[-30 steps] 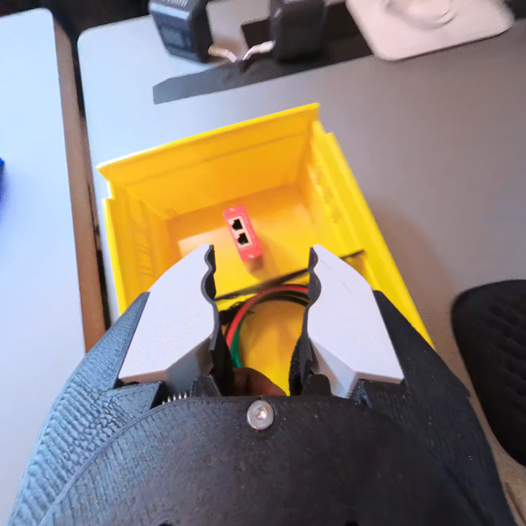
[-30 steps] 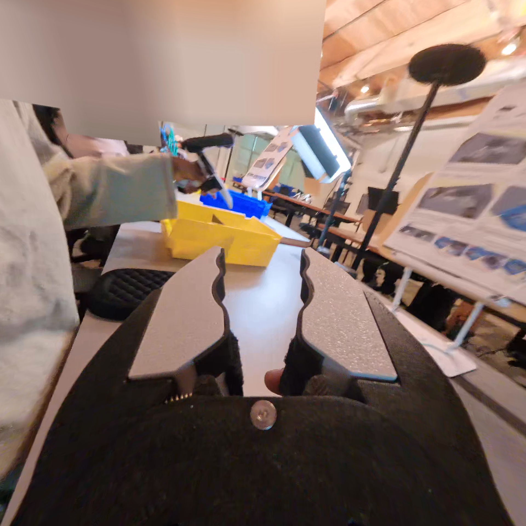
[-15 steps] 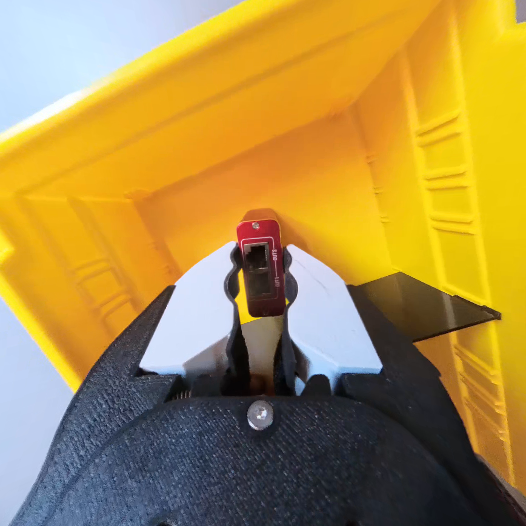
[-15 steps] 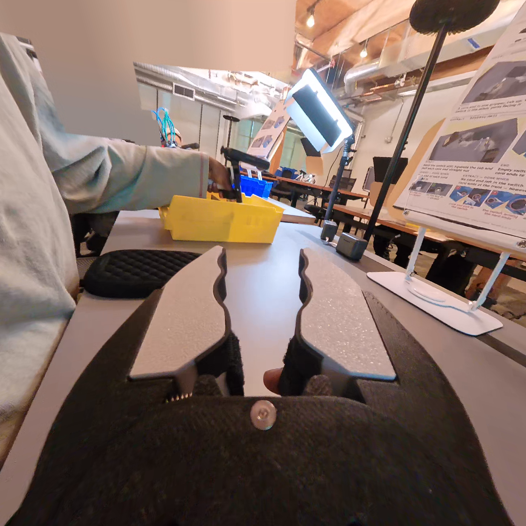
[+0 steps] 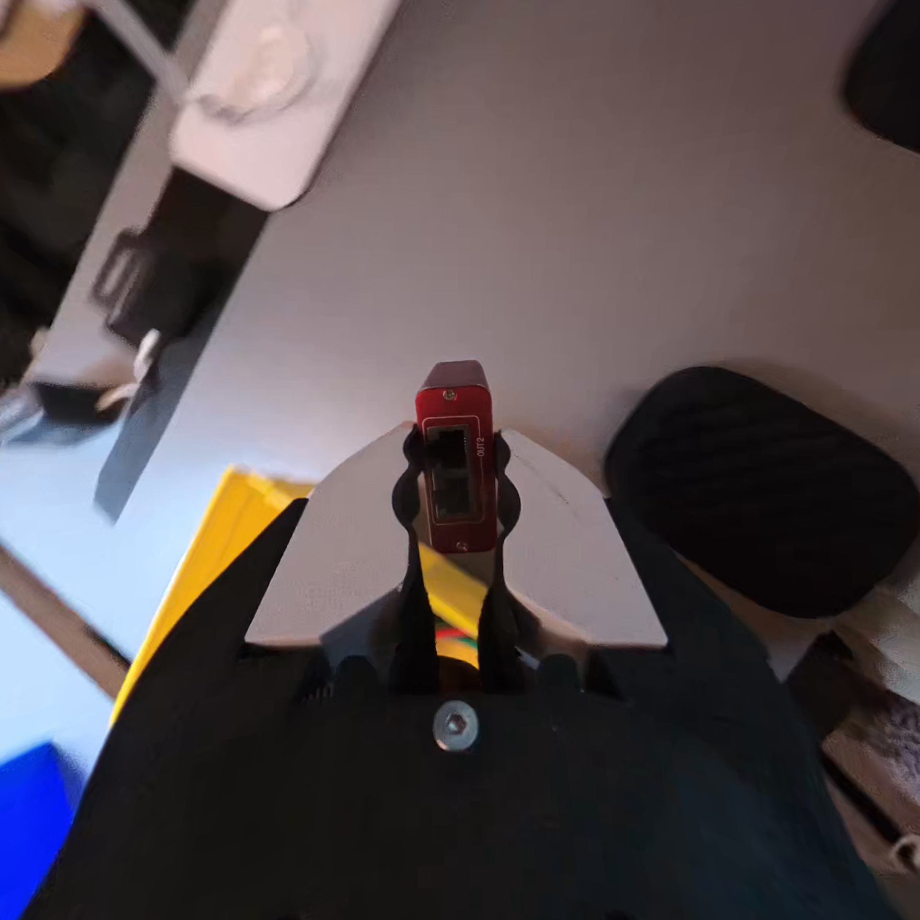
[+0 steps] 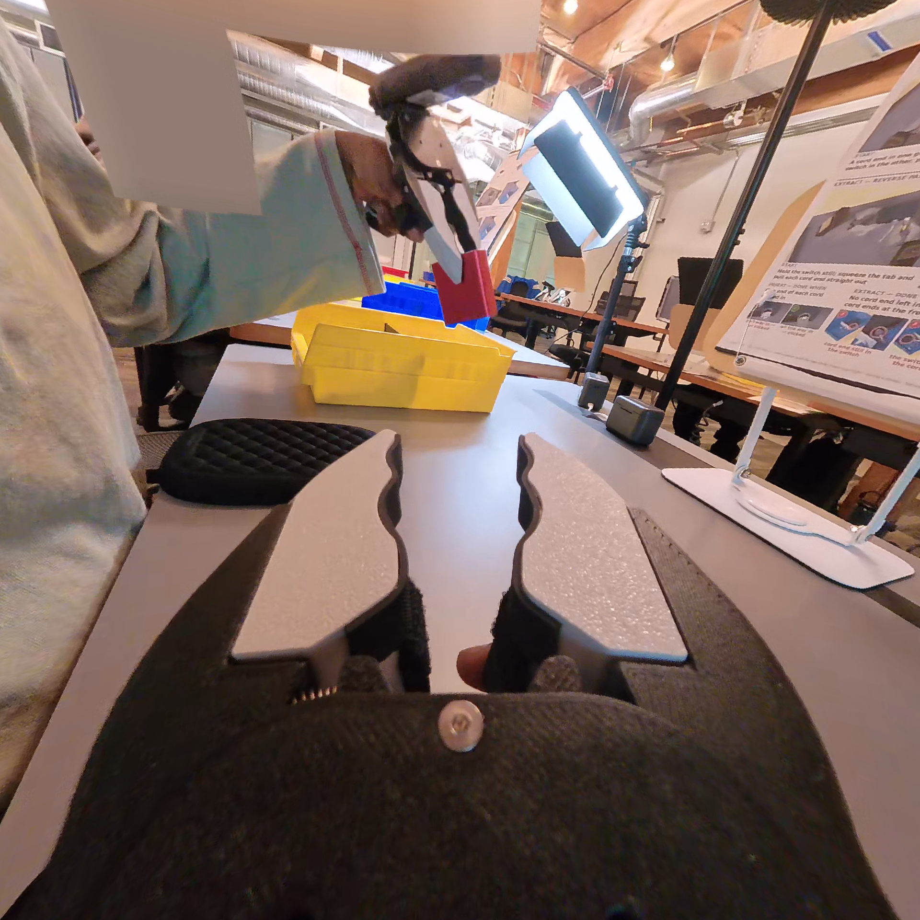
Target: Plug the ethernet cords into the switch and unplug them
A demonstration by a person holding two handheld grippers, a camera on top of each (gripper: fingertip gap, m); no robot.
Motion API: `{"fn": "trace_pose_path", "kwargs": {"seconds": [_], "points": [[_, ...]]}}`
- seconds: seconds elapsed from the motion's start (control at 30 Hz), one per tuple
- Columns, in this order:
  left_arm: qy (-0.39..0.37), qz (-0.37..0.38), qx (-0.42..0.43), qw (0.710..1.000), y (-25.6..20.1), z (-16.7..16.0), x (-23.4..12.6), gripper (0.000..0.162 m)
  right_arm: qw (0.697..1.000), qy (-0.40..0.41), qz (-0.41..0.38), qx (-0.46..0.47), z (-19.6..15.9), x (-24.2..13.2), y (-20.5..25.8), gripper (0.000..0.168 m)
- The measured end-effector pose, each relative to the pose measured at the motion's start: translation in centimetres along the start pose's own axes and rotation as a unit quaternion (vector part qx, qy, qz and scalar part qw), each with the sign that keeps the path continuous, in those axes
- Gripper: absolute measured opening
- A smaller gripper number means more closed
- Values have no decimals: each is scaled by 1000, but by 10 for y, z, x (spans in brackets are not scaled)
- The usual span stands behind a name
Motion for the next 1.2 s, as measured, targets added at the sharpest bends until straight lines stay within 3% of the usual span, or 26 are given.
{"fn": "trace_pose_path", "kwargs": {"seconds": [0.17,0.37,0.63,0.8,0.97,1.07,1.2], "points": [[67,-89,137,984,-76,41,73,26,1000,11,5,2,-2,2,0,44],[135,-152,199,959,-124,57,139,26,1000,5,7,-3,-1,1,1,43],[149,-173,186,956,-125,56,161,33,1000,7,9,-2,-2,1,1,42],[42,-141,151,978,-118,67,139,65,1000,4,8,1,-2,1,1,42],[-112,-50,59,991,-95,54,69,67,1000,3,6,4,-2,0,0,42],[-155,59,-37,985,-61,12,15,63,1000,4,5,4,-2,0,0,42],[-88,228,-185,952,-5,-87,-40,55,1000,7,4,2,-3,1,0,42]]}}
Point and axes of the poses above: each gripper's, where its closed fingertips meet, x out along the fingers, z out of its top, y = z × x across the jaws, the point moved 9 cm from there along -x, back along the fingers, and after that the axes turned 4 degrees about -y, right-handed, at the moved point
